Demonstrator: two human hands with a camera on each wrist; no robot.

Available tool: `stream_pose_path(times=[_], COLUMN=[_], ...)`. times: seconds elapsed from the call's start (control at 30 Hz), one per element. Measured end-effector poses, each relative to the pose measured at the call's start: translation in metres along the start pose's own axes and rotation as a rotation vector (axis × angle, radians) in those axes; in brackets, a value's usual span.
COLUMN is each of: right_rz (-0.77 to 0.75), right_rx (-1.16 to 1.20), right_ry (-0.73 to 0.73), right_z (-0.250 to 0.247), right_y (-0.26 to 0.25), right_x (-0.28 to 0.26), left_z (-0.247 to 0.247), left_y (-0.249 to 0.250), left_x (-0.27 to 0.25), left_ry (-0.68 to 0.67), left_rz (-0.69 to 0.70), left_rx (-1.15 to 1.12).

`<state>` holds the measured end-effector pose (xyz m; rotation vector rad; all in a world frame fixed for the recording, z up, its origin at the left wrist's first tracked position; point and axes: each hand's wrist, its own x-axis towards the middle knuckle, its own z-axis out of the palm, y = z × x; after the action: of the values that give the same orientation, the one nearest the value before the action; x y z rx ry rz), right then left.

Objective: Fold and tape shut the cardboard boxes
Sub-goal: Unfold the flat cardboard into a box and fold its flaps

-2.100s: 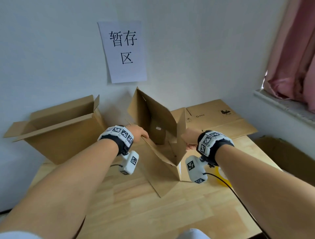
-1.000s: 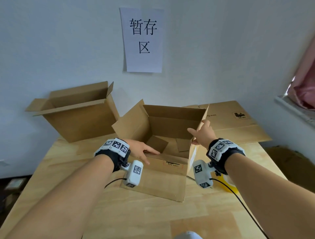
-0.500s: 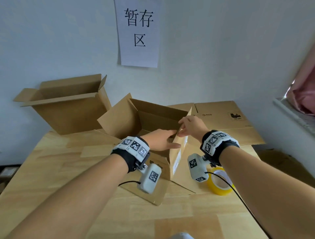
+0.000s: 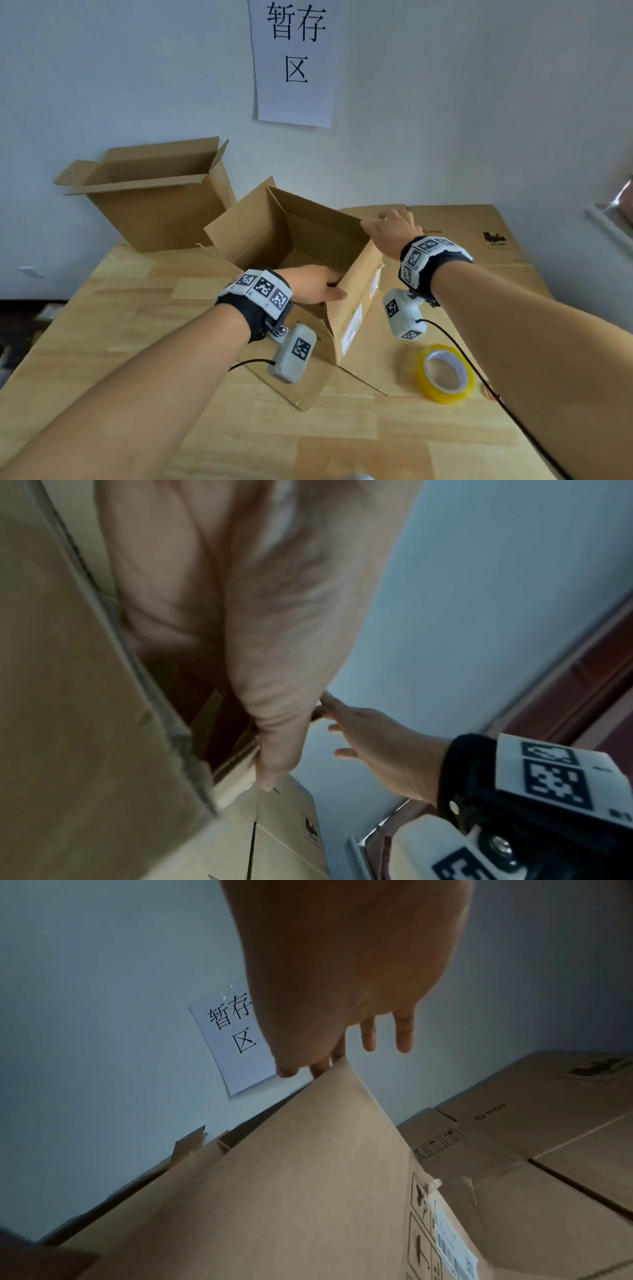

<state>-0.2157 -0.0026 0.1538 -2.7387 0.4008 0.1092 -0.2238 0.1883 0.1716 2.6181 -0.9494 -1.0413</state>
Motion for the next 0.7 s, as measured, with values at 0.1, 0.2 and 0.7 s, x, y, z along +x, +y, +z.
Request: stream_pose_path(times=[0.1, 0.2, 0.7], right_rz=[0.142, 0.239, -0.044], right_rx=[0.069, 0.129, 0.128], right_ry=[0.021, -0.032, -0.204], right_z=[-0.002, -0.006, 0.06], right_y=[0.007, 0.018, 0.009], right_x=[0.008, 0.007, -0.008], left_z=[-0.001, -0.003, 0.0], left_y=[-0.002, -0.013, -0.066], left_x=[0.0, 0.002, 0.017], left_ry=[-0.025, -0.022, 0.088], left_rz=[-0.003, -0.033, -0.19], left_rx=[0.01, 0.004, -0.091])
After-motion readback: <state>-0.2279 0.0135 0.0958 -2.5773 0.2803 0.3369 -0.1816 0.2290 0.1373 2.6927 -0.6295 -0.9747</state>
